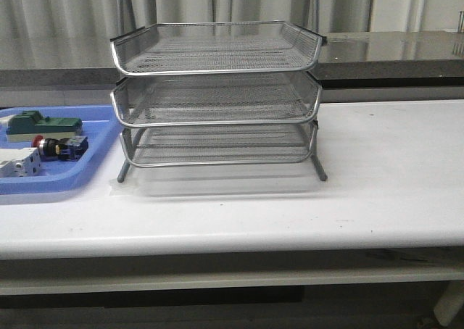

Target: Place button on rack with both arms

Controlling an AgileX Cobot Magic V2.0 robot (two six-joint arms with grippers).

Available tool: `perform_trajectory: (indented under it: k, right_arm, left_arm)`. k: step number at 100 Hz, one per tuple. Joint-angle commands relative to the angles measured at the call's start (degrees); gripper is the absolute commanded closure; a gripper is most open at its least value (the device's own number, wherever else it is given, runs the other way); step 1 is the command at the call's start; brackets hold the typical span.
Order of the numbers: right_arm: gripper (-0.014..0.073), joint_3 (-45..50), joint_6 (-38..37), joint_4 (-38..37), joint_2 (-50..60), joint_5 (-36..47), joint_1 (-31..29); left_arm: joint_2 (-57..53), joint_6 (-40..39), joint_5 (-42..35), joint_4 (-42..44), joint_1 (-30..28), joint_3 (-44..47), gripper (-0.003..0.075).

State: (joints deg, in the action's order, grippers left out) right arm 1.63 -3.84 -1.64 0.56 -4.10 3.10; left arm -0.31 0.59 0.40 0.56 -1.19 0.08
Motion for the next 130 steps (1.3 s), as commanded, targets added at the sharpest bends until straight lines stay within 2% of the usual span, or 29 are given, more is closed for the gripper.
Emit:
perform_trajectory:
  k: [1, 60, 101, 115, 130]
  right_arm:
    - [0.0664, -0.9, 0.3, -0.2, 1.1, 4.8, -0.3]
    - [0.0664, -0.9, 0.3, -0.2, 1.1, 4.8, -0.3]
    - [0.0664, -1.4, 0.3, -0.1, 1.1, 13.2, -0.3]
    - [0.0664, -5.5, 0.3, 2.9, 0.4, 8.1, -0.3]
    - [0.0664, -13.9, 0.3, 5.4, -3.8, -3.2, -0.3]
  left_arm:
    - [-2.0, -0.6, -4.3, -0.1, -0.1, 2.6, 0.0716]
    - [-2.0, -0.6, -4.3, -0.1, -0.1, 2.6, 0.0716]
    - [-2.0, -0.6, -4.3, -0.1, -0.1, 2.6, 0.0716]
    - [-2.0, -0.6, -4.3, -0.1, -0.1, 2.6, 0.0716]
    - [-2.0, -0.6, -4.3, -0.1, -0.1, 2.6, 0.0716]
